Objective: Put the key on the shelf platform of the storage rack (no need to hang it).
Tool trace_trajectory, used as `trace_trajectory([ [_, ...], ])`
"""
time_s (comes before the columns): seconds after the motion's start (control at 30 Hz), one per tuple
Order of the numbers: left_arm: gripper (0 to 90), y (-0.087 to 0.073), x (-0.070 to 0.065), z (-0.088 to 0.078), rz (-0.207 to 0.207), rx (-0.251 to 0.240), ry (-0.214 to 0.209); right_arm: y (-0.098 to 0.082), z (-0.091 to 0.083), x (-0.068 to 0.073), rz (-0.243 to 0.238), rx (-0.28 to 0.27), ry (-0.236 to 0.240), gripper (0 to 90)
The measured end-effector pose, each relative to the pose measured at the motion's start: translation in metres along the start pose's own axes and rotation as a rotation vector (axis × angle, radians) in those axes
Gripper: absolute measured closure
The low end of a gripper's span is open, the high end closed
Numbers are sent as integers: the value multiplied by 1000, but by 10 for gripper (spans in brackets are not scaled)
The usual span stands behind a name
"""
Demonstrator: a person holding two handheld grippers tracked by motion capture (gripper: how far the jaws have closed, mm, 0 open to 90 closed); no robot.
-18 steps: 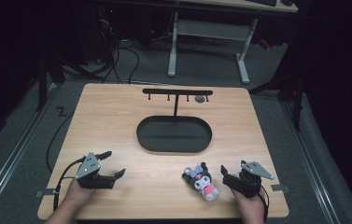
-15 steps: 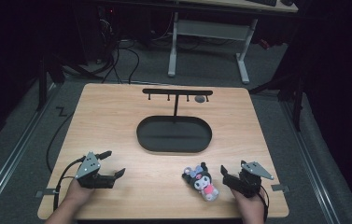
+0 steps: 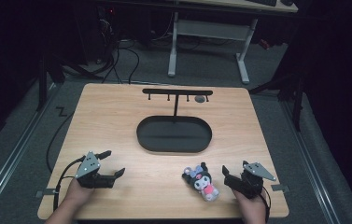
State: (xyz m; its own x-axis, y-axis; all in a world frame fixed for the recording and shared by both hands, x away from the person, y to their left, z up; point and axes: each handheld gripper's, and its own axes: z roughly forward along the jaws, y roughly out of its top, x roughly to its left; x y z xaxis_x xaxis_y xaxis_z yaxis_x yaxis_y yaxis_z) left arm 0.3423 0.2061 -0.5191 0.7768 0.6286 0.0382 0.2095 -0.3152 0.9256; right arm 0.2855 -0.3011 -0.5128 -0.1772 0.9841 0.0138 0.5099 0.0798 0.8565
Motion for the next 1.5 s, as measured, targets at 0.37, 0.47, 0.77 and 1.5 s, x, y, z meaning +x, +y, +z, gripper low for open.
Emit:
trace_trajectory([
  [0.37, 154, 0, -1, 0, 9, -3, -6, 1, 1, -5, -26, 18, -6, 96],
  [0.47, 154, 0, -1, 0, 8, -4, -6, 1, 1, -5, -40, 14, -7, 83],
  [0.77, 154, 0, -2, 0, 20, 2, -16, 3, 3, -3, -40, 81, -12, 90],
  [1.5, 154, -1, -5, 2, 36, 30, -20, 16, -5, -3, -124, 229, -33, 139],
])
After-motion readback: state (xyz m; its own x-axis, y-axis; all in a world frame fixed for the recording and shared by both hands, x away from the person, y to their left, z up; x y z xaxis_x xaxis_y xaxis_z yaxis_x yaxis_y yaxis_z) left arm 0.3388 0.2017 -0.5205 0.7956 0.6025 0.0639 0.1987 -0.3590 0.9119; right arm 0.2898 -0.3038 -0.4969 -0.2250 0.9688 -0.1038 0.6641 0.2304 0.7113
